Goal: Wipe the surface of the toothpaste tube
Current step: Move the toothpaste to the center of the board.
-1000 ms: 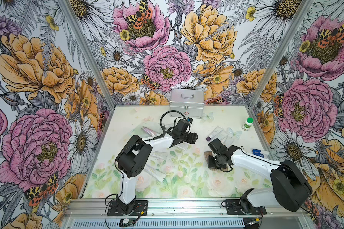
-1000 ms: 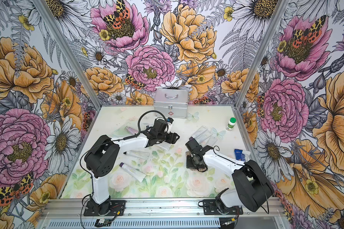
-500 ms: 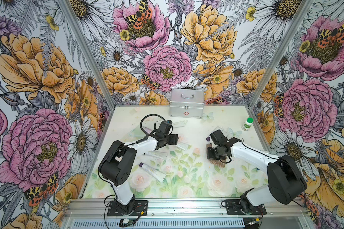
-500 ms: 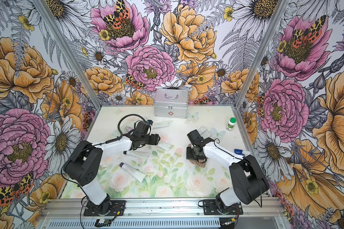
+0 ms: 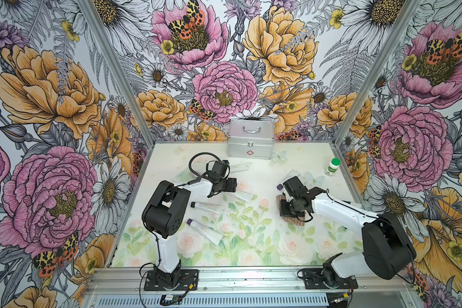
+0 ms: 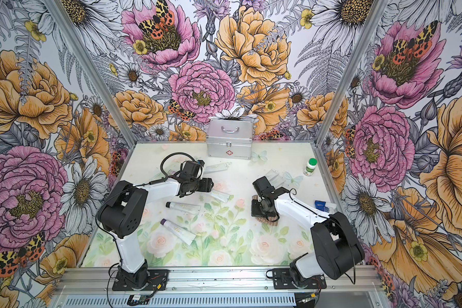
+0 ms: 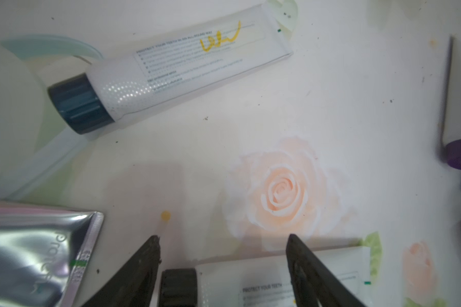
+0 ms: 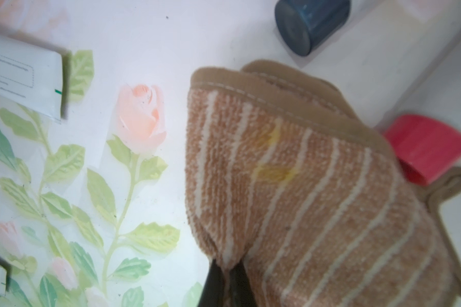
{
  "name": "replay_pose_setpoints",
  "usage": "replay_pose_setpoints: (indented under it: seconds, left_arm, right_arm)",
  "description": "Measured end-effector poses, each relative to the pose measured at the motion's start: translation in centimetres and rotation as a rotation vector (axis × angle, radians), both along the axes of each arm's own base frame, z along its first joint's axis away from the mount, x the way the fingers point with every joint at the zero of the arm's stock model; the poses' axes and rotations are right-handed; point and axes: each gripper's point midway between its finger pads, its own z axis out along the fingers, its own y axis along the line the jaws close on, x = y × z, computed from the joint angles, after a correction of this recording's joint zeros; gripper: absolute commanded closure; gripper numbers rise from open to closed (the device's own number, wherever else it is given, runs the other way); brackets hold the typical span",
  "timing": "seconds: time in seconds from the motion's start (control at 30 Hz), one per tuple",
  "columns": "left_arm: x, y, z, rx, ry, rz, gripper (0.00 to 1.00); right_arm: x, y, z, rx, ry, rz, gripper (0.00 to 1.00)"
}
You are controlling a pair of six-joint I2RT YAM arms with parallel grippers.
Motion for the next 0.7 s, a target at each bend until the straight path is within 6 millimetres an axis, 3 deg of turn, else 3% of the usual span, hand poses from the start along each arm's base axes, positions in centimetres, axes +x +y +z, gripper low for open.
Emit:
replay_pose_setpoints:
  seconds: [0.17,0.43,0.7]
  left_arm:
    - [-0.6,0.1,-0.3,-0.002,0.015,-0.007,0.26]
    - [-3.5,0.5,0.3,-0.018,0.021,-0.016,0.27]
    - [-7.4,-1.5,-0.3,-0.024,0.051,-0.067,0.28]
  right_arm:
    - [-0.2,-0.2,-0.1,-0.003,0.005,-0.002,1.00]
    - [-0.3,-0.3,-0.2,-0.006,0.009,-0.001,1.00]
    - [-0.3,-0.3,-0.2,-0.009,0.007,0.013,1.00]
